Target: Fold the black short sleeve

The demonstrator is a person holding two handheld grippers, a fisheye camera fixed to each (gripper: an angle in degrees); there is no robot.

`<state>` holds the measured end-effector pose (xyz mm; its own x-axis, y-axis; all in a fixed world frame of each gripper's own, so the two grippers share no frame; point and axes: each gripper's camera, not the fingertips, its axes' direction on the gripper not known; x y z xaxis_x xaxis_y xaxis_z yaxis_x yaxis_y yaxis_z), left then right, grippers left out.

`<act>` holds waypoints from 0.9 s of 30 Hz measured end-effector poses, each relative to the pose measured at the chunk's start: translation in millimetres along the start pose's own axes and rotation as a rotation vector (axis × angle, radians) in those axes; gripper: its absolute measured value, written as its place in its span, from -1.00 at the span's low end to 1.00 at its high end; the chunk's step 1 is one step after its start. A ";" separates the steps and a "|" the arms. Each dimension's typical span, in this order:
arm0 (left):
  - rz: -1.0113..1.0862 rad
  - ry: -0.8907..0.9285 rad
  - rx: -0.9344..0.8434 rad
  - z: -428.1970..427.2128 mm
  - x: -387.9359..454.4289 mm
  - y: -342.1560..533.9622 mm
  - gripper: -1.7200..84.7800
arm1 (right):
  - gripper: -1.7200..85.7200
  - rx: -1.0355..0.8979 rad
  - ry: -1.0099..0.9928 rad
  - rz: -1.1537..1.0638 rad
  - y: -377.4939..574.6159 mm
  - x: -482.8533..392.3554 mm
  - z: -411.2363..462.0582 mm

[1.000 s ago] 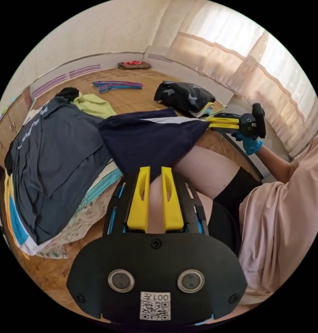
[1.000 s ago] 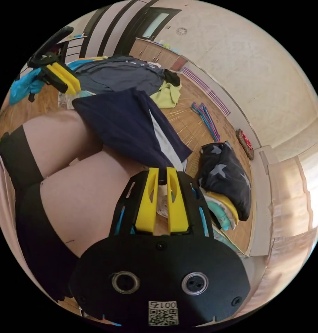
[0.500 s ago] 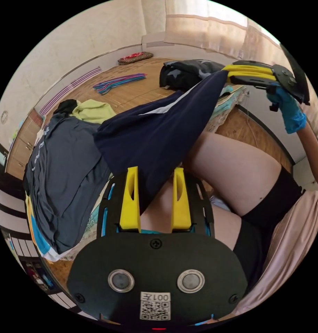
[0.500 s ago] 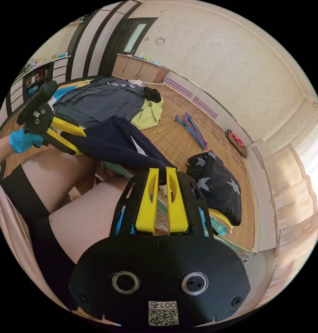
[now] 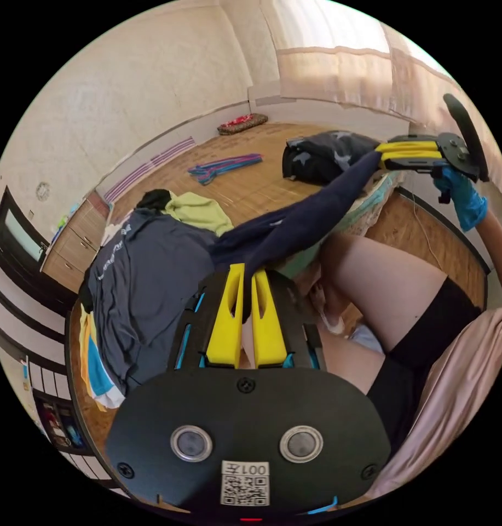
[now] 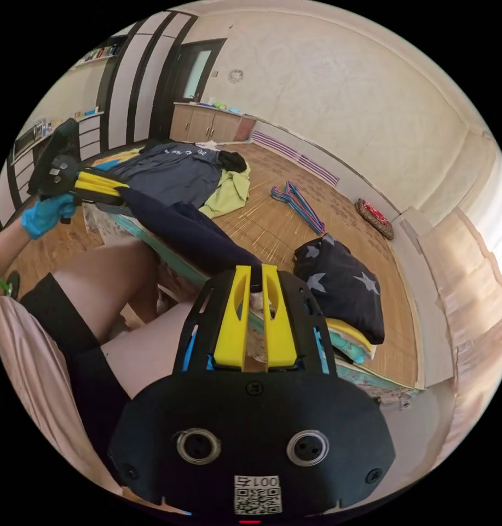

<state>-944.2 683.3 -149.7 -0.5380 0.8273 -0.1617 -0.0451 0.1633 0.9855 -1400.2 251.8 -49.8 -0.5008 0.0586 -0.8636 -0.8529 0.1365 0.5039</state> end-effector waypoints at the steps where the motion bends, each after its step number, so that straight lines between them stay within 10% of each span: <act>1: -0.009 -0.004 0.028 -9.0 -3.5 -9.5 -0.99 | -0.91 0.014 -0.026 0.008 0.1 9.5 -9.2; 27: -0.037 0.038 0.227 -17.4 4.2 -363.2 -0.99 | -0.91 0.158 -0.314 0.068 -6.6 228.6 -96.0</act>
<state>-944.7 618.1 -507.5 -0.5708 0.7984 -0.1916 0.1224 0.3135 0.9416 -1523.2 169.4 -248.8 -0.4652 0.3707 -0.8038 -0.7734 0.2715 0.5729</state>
